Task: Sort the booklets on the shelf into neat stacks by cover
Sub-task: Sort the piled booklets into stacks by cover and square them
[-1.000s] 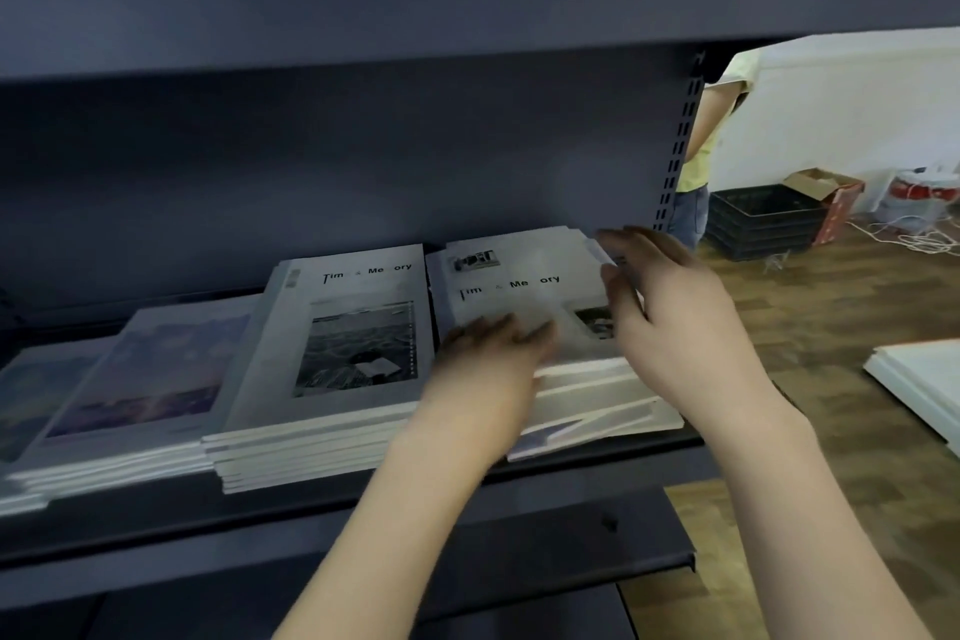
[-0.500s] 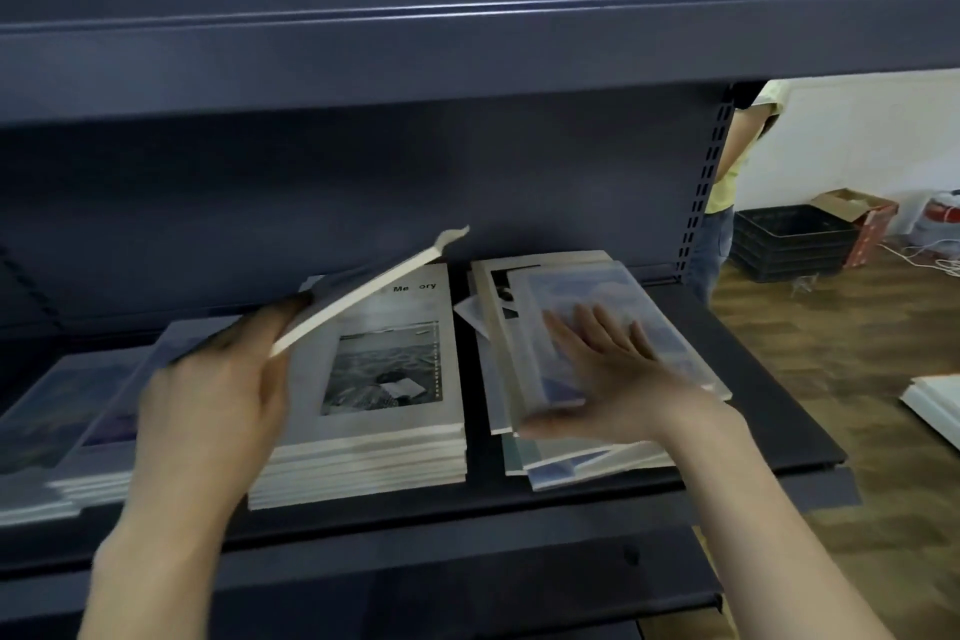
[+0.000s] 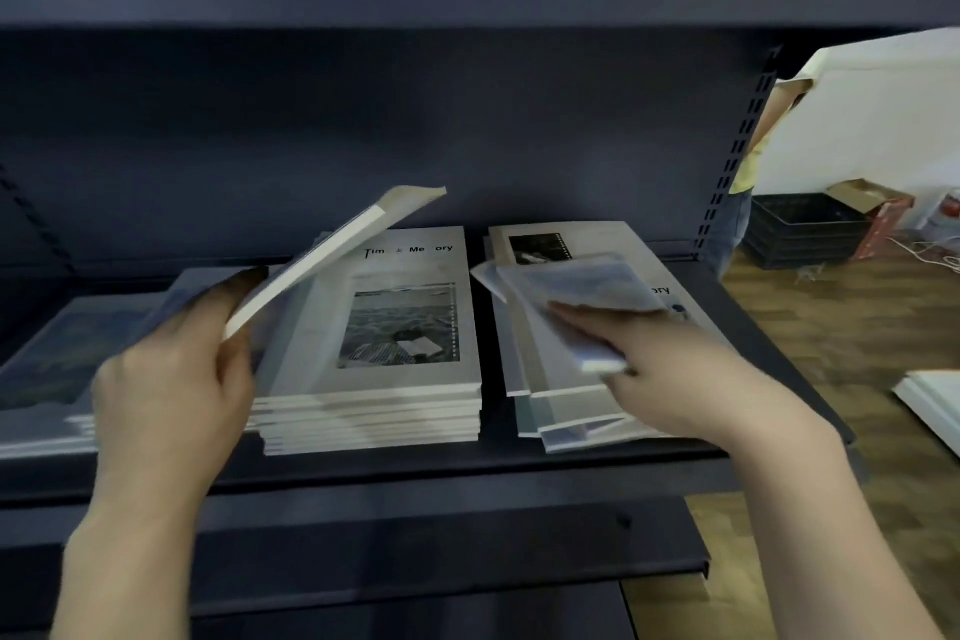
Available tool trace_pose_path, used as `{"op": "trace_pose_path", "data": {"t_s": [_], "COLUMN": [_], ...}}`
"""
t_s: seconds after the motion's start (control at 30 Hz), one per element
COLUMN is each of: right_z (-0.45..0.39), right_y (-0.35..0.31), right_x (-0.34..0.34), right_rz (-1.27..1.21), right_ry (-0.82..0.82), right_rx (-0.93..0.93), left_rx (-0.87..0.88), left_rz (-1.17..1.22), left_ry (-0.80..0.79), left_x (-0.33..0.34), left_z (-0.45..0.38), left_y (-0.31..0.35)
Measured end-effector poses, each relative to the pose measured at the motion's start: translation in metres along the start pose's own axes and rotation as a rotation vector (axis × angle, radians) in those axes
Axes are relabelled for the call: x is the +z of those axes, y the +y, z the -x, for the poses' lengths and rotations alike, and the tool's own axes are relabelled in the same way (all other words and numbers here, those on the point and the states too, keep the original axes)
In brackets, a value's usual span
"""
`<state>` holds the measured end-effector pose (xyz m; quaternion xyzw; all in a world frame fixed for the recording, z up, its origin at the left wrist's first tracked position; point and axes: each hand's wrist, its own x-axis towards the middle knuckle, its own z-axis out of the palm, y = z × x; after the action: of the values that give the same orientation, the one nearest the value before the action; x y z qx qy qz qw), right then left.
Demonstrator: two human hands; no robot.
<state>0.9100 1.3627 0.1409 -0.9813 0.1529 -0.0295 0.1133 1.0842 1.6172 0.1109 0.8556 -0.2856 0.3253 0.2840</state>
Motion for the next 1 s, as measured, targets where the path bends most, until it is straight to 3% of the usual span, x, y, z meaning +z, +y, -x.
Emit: {"op": "trace_pose_path", "data": {"t_s": [0.17,0.33,0.53,0.77,1.0], "right_z": [-0.009,-0.022,-0.028,-0.048,-0.075], "right_y": [-0.022,-0.05,-0.065,-0.079,-0.095], "right_x": [-0.006,0.007,0.012,0.017,0.023], "right_rz": [-0.052,-0.302,-0.318,-0.318,-0.238], "right_ry": [0.451,0.742,0.757,0.768,0.779], "right_rx": [0.044,0.05,0.035,0.029,0.055], "left_rx": [0.013,0.133,0.305,0.412,0.336], "left_rz": [-0.012,-0.151,-0.127,-0.009,-0.11], "left_ry": [0.047,0.121,0.026,-0.258,-0.612], "left_x": [-0.007,-0.014,0.009,0.047,0.055], "left_z": [0.001,-0.001,-0.025,-0.009,0.001], "left_y": [-0.017,-0.013,-0.006,-0.002,-0.002]}}
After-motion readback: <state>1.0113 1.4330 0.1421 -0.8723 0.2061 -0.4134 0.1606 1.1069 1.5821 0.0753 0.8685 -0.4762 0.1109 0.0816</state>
